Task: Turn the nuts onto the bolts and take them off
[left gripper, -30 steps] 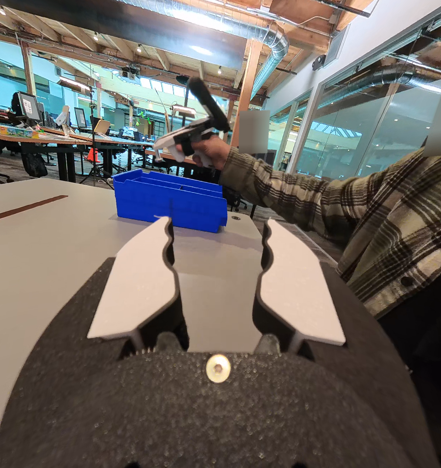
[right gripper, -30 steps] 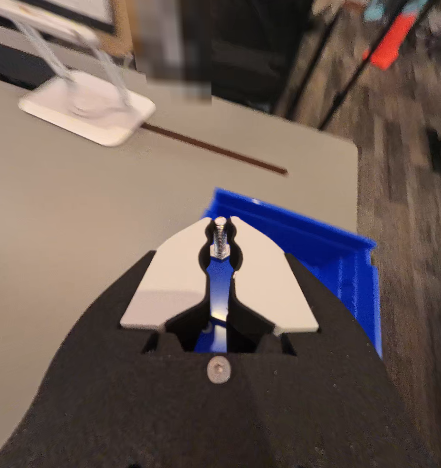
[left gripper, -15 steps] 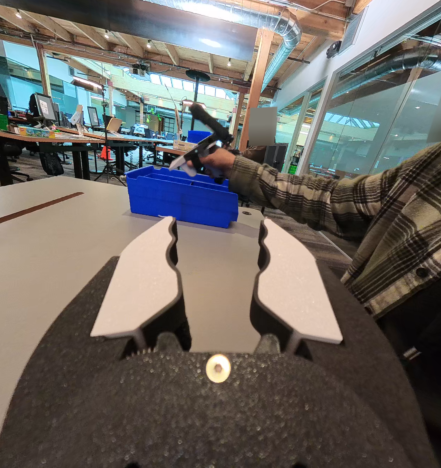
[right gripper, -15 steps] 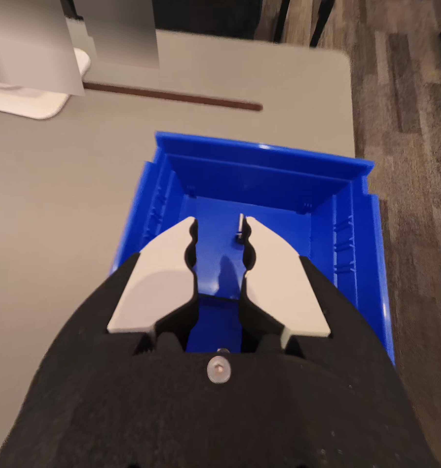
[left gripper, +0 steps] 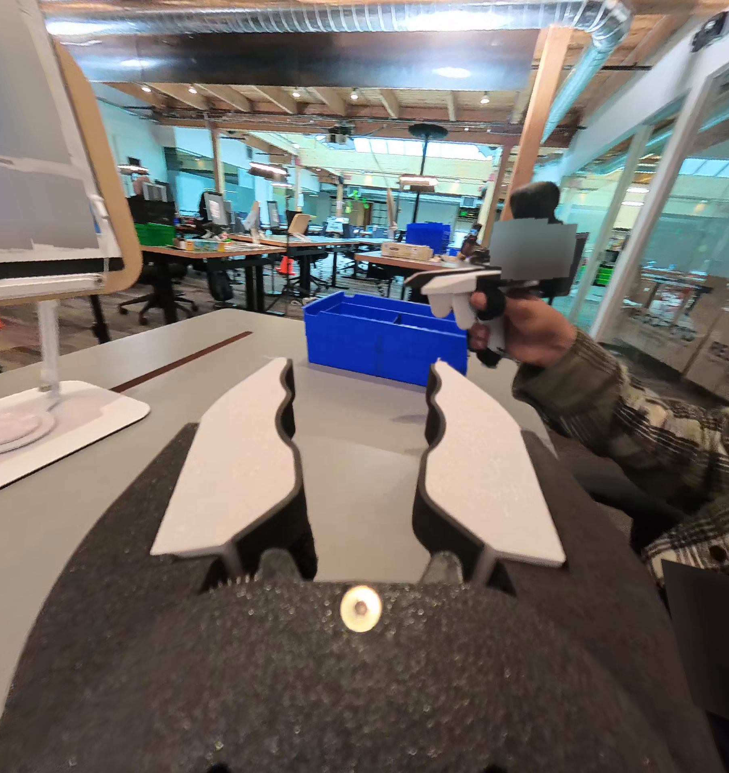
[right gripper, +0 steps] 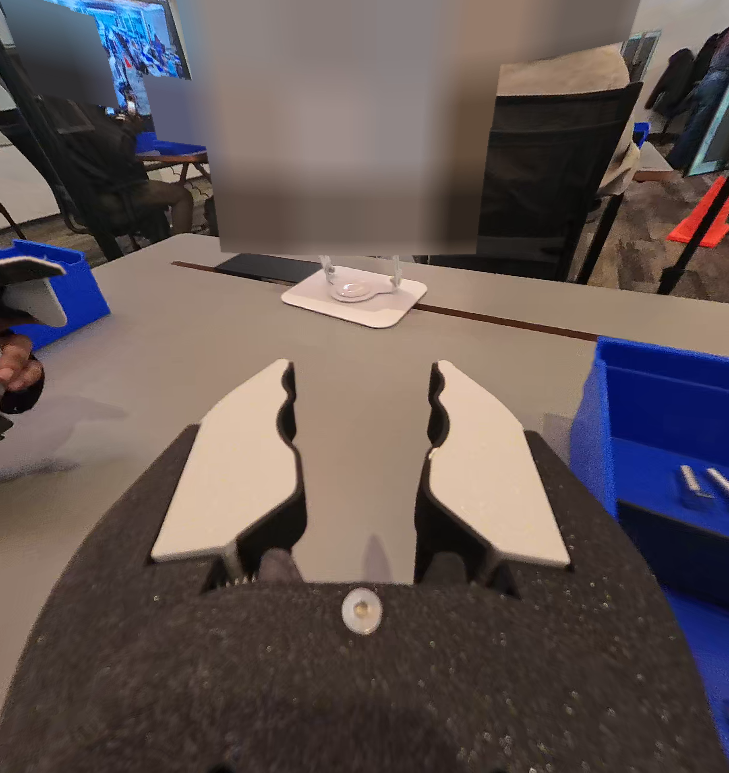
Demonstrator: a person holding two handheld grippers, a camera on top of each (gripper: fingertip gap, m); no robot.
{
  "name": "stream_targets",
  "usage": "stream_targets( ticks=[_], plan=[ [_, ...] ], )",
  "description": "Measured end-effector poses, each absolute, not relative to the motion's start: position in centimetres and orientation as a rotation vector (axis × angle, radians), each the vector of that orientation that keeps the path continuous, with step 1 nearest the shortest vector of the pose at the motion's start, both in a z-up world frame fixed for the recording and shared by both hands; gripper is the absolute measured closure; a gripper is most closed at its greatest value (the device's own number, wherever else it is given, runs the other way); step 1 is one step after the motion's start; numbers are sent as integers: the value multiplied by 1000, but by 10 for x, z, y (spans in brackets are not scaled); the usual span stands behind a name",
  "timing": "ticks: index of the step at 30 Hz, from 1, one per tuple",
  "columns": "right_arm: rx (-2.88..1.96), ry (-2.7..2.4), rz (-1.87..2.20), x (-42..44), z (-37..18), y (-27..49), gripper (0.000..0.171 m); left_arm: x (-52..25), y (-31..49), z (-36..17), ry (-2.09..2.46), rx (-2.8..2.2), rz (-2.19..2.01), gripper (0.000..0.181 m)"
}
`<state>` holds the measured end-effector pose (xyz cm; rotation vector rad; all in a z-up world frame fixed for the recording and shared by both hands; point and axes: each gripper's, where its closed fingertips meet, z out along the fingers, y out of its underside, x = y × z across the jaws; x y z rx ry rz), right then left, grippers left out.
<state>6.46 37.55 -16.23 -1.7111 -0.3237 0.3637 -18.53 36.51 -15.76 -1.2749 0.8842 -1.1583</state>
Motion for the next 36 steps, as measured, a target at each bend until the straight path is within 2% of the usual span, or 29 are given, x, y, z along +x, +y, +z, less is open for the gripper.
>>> stream_targets(
  ticks=[7, 16, 23, 31, 36],
  plan=[
    [-1733, -357, 405, 45, -186, 359, 108, -260, 372, -140, 749, -1391, -848, 123],
    [-1650, -401, 513, 24, -183, 354, 116, -477, 391, -98, 396, -1687, -383, 124],
    [-1607, -472, 578, 0, -196, 359, 119, -573, 395, -141, 467, -1989, -155, 131],
    [-1612, -541, 583, -20, -207, 364, 119, -599, 409, -218, 726, -2296, 70, 142],
    [-1635, -542, 589, -21, -216, 370, 119, -597, 420, -235, 697, -2369, 68, 148]
  ],
)
